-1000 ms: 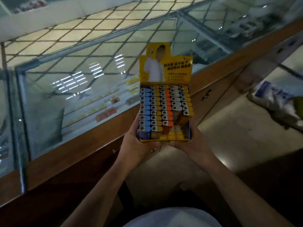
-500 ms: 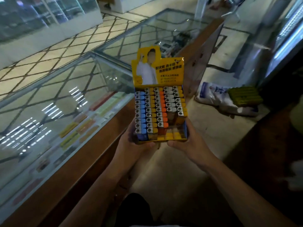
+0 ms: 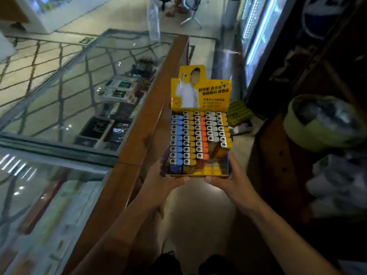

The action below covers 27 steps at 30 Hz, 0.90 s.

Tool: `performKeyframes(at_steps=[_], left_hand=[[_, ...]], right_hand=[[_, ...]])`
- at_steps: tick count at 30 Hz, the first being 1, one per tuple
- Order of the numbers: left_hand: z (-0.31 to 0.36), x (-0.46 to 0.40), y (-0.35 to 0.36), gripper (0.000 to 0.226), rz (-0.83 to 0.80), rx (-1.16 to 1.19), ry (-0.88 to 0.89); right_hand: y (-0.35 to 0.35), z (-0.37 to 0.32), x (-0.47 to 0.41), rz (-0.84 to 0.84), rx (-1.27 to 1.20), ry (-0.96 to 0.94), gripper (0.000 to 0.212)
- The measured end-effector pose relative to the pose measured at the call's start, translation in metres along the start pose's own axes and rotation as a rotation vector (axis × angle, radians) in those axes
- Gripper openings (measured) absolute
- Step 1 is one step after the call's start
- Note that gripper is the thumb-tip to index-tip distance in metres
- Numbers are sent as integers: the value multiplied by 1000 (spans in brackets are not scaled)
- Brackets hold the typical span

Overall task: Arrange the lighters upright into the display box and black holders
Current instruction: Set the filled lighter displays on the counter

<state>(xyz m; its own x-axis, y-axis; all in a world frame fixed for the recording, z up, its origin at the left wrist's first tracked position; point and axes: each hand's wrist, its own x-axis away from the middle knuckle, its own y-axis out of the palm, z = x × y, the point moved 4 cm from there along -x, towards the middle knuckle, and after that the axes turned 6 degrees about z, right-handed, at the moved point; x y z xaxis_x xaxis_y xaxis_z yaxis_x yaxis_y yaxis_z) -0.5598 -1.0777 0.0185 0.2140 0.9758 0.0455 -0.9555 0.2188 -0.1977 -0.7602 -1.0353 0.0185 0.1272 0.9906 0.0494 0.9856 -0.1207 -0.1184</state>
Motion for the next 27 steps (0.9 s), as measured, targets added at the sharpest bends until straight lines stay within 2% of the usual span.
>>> performKeyframes(at_steps=[6,13,21,24,27], left_hand=[[8,-107,31,80,-232,31,-52],[26,-230,110,79,-418,-15,12],[52,-356,196,78,-500,-41,59],[60,-400,224,80,-514,-39,30],[72,-439,255,73,-561,-24,59]], right_hand=[[-38,-1,-63,186,-9,26,82],[-111,19,-143,398,-44,48,82],[-209,24,-249,530,88,108,83],[-238,11,-281,541,43,70,89],[-266,-1,-309,572,29,27,85]])
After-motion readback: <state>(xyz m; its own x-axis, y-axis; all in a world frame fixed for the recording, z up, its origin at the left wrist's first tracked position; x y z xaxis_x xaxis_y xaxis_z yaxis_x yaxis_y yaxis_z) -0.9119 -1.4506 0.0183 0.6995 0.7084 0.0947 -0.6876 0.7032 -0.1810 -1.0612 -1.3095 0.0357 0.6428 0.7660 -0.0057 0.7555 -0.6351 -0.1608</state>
